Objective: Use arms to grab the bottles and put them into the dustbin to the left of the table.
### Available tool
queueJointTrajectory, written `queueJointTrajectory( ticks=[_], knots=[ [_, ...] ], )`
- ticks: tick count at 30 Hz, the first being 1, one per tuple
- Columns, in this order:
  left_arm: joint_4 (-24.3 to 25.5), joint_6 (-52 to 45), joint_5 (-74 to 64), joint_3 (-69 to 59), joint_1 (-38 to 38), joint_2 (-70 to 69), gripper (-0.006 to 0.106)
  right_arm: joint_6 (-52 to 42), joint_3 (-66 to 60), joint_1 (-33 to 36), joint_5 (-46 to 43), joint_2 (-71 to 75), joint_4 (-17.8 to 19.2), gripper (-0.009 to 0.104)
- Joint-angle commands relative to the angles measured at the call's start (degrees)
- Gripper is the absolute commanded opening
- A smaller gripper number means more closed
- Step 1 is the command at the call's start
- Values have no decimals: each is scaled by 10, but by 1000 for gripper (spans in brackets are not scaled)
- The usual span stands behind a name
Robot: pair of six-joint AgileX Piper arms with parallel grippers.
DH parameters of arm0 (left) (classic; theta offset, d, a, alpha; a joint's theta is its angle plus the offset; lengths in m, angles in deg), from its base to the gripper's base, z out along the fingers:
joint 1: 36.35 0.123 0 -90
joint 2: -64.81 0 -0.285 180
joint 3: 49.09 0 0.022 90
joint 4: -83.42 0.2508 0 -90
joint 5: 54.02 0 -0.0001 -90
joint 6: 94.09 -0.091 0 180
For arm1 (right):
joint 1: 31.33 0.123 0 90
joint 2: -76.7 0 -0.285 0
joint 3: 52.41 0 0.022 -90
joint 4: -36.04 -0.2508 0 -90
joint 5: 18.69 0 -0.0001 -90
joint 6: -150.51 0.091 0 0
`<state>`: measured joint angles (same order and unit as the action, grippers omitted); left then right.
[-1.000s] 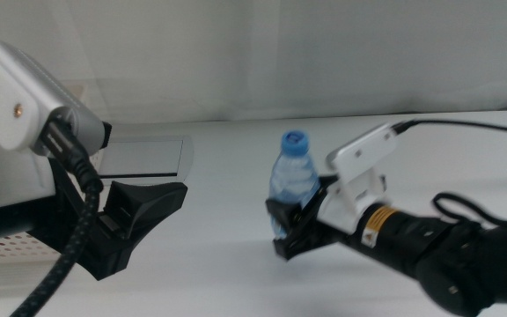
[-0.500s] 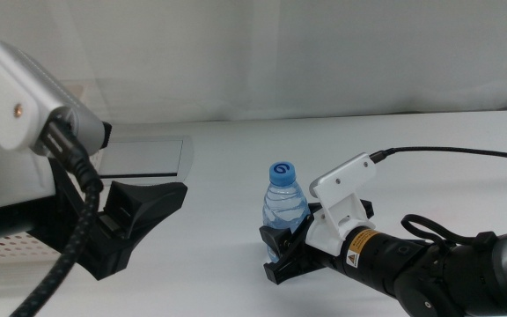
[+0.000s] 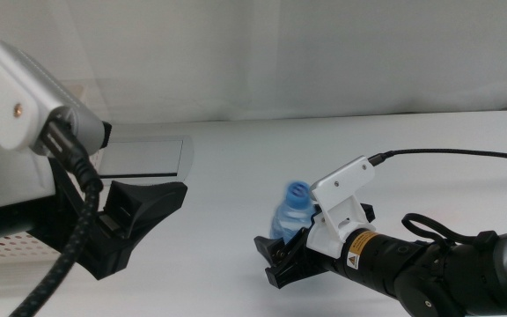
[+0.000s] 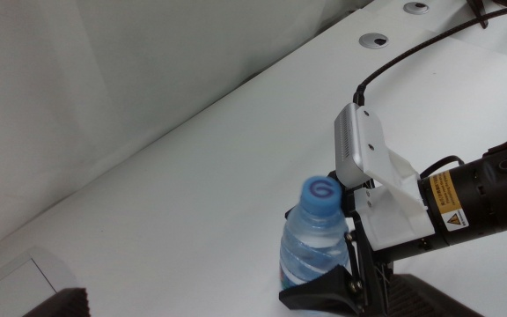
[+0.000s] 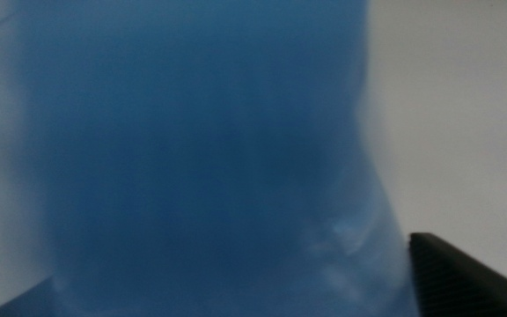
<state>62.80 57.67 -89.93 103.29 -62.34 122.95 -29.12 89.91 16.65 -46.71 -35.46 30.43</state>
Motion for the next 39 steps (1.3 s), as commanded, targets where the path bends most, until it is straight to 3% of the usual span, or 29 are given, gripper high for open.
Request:
queueJointTrajectory(
  ticks=[1,16,23,31,39],
  knots=[
    [-7,2,12,-1,-5,-3,88,-4,2,1,5,8,5,90],
    [-7,2,45,-1,-5,-3,88,-53,2,-1,90,153,-2,91],
    [-8,2,43,-1,-5,-3,88,-177,2,-11,185,265,-70,91],
    [-8,4,39,-1,-5,1,88,-186,2,-109,327,435,-70,91],
    [-11,-12,42,-1,-5,59,88,-188,2,-228,494,627,-23,91]
  ],
)
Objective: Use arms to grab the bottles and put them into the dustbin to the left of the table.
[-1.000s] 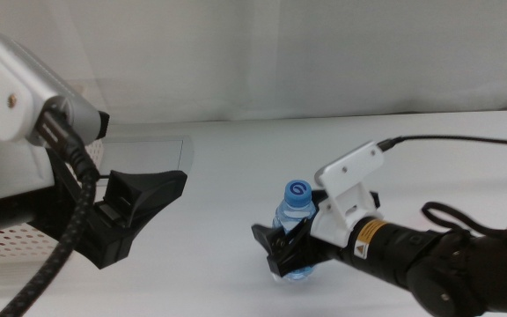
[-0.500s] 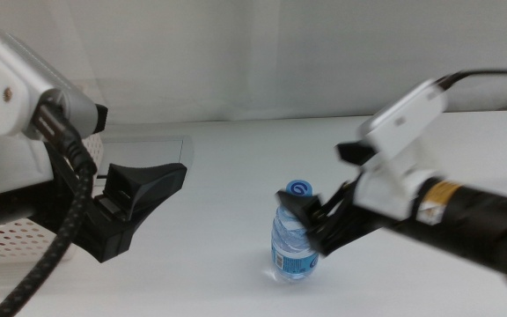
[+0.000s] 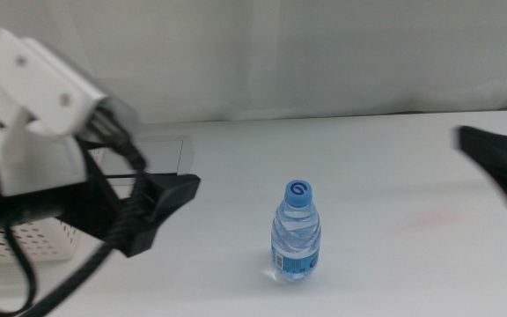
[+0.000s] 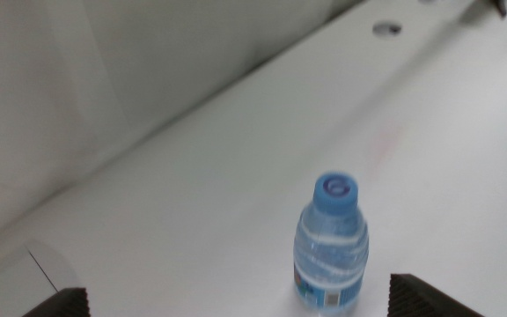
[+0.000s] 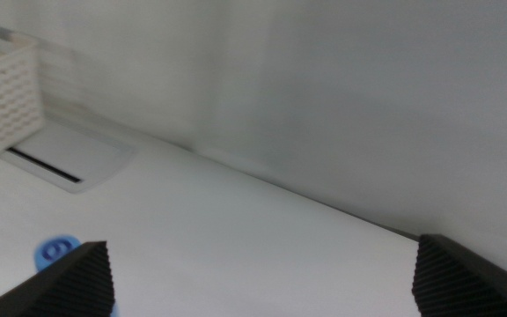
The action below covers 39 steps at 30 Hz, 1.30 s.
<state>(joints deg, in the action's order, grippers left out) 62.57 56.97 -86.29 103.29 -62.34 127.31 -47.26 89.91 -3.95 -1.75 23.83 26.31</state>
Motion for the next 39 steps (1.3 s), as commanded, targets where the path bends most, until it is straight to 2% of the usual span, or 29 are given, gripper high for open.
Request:
queueJointTrajectory(
  ticks=[1,6,8,11,16,25,29,33,36,39],
  knots=[
    [-11,-16,7,-1,-5,27,88,-2,2,-35,64,55,26,91],
    [-89,-55,39,-5,-21,75,88,6,2,-84,140,128,50,91],
    [-149,-87,79,-22,-38,80,88,25,2,-98,164,146,74,91],
    [-210,-105,151,-61,-70,79,85,70,2,-104,201,163,120,91],
    [-214,-105,201,-117,-148,79,74,110,2,-104,219,169,167,91],
    [-215,-68,311,-238,-255,78,73,120,2,-104,234,169,184,91],
    [-219,-51,412,-287,-259,78,73,127,2,-104,237,169,187,91],
    [-211,-56,572,-327,-259,80,76,135,2,-104,237,169,192,91],
    [-188,-50,622,-339,-259,89,76,135,2,-104,235,169,192,91],
    [-137,-15,634,-343,-259,119,80,143,2,-104,229,169,192,91]
  ],
)
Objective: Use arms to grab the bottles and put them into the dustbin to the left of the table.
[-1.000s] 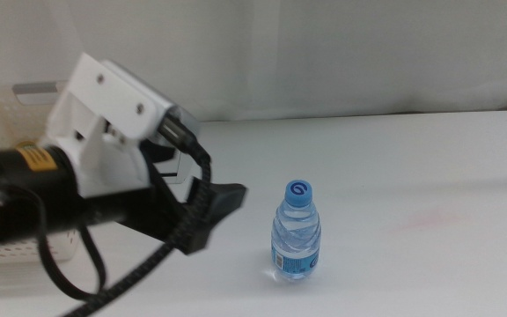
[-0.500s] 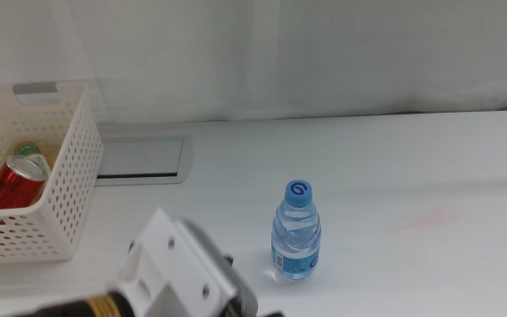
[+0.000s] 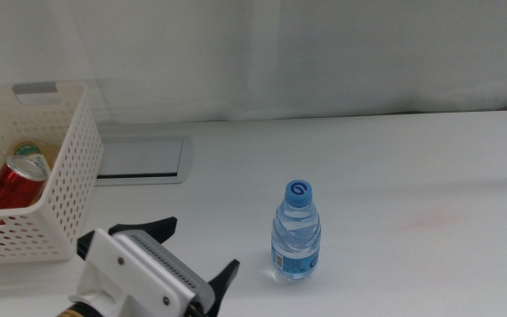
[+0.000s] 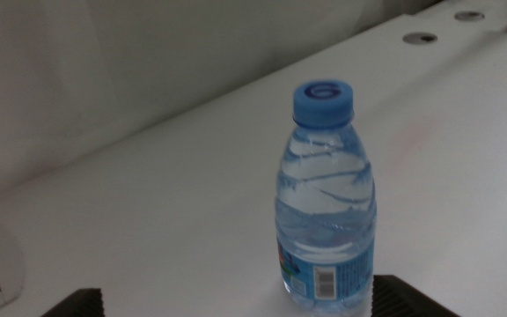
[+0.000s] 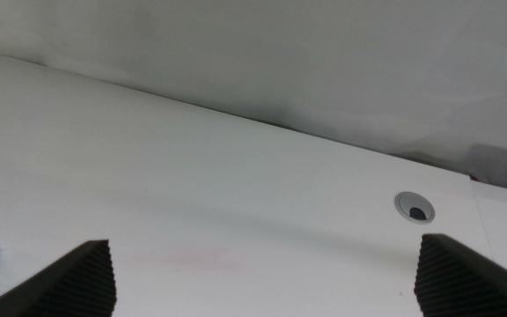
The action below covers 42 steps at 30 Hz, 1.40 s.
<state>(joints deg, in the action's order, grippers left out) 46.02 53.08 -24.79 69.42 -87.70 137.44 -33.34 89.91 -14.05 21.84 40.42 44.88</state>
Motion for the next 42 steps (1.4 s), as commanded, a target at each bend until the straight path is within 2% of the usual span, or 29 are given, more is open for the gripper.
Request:
queueJointTrajectory(
  ticks=[1,5,9,12,18,22,39,42],
  knots=[
    [41,41,26,-5,-5,33,81,9,2,-3,-6,3,7,91],
    [72,94,77,-5,-5,97,83,11,2,-3,-6,3,7,91],
    [151,177,157,-4,-5,175,83,11,2,-3,-6,3,7,91],
    [170,212,199,-4,-5,214,83,18,2,-3,-6,3,7,91],
    [178,240,227,34,-5,280,83,25,2,-3,-6,3,7,91],
    [220,257,214,86,-5,325,83,25,2,-3,-9,3,7,91],
    [220,301,211,188,-5,452,83,38,2,-3,-19,3,7,91],
    [220,301,202,210,-5,470,83,51,2,-3,-19,3,25,91]
  ],
)
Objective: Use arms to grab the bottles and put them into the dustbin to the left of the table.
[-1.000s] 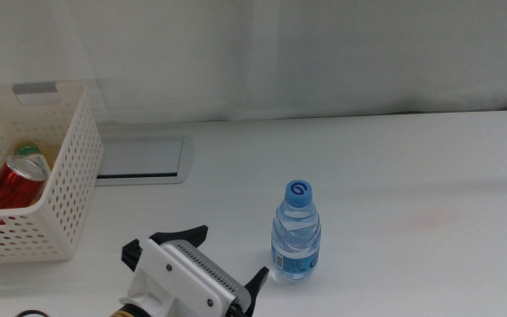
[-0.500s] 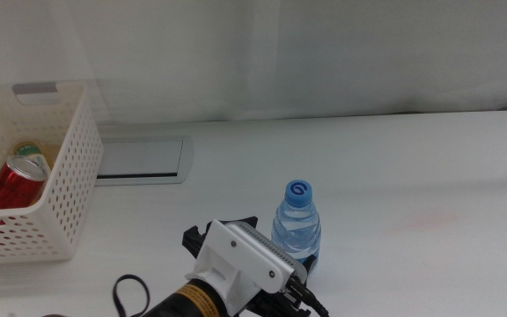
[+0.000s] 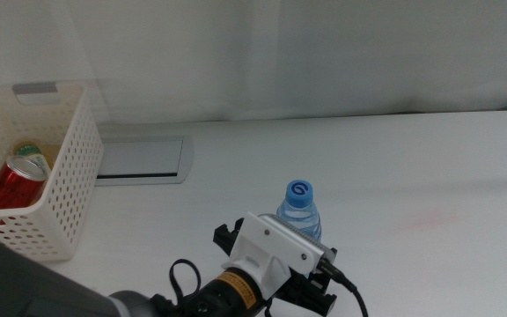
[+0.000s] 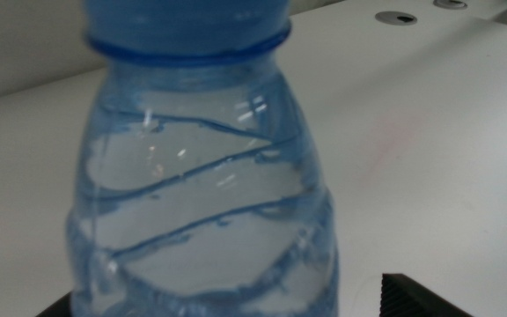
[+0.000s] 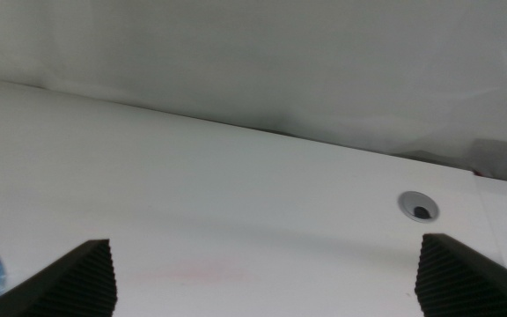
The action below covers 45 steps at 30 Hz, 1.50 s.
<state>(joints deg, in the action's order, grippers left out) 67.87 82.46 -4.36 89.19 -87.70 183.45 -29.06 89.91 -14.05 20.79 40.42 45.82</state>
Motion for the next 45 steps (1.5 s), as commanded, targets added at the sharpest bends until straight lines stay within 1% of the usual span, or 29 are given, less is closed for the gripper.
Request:
queueJointTrajectory(
  ticks=[1,4,5,6,8,10,14,16,17,19,22,24,27,28,30,33,35,38,39,41,45],
  knots=[
    [1,7,-8,19,-5,13,83,26,2,-3,-9,4,34,91],
    [-8,4,-34,44,-5,18,83,86,2,-3,-8,14,100,91],
    [-18,0,-41,52,-5,18,83,102,2,-3,-8,22,116,91],
    [-24,-2,-43,57,-5,18,83,110,2,-3,-4,30,124,91],
    [-30,-2,-44,64,-2,19,83,117,2,-2,10,56,133,91],
    [-30,-2,-53,69,4,19,81,128,4,-2,34,89,133,91],
    [-31,1,-70,69,22,19,70,146,4,-2,97,159,131,91],
    [-30,9,-80,69,29,19,61,146,4,-2,114,188,131,91],
    [-32,12,-84,69,29,19,53,146,4,-2,119,200,133,91],
    [-28,12,-91,69,30,19,34,144,4,-2,120,217,136,91],
    [-28,12,-100,69,30,19,-3,143,4,-2,120,231,136,91],
    [-28,12,-99,69,30,19,-3,143,1,-2,119,231,134,91],
    [-28,12,-98,69,34,12,-3,138,-25,-2,73,231,138,91],
    [-28,7,-96,69,34,8,-3,135,-51,-2,26,231,142,91],
    [-28,1,-96,69,34,4,-3,147,-94,-2,-26,231,140,91],
    [-29,1,-95,69,34,-3,-3,194,-167,-2,-118,230,138,91],
    [-29,0,-95,69,34,-9,-3,212,-224,-2,-202,229,138,91],
    [-29,-6,-98,69,34,-23,-3,213,-285,-2,-326,229,143,91],
    [-29,-13,-100,69,34,-30,-3,220,-301,-2,-341,228,135,91],
    [-29,-25,-103,69,35,-43,-3,248,-325,-2,-343,228,111,91],
    [-35,-44,-120,69,42,-82,-3,256,-364,-2,-334,228,106,91]
  ],
)
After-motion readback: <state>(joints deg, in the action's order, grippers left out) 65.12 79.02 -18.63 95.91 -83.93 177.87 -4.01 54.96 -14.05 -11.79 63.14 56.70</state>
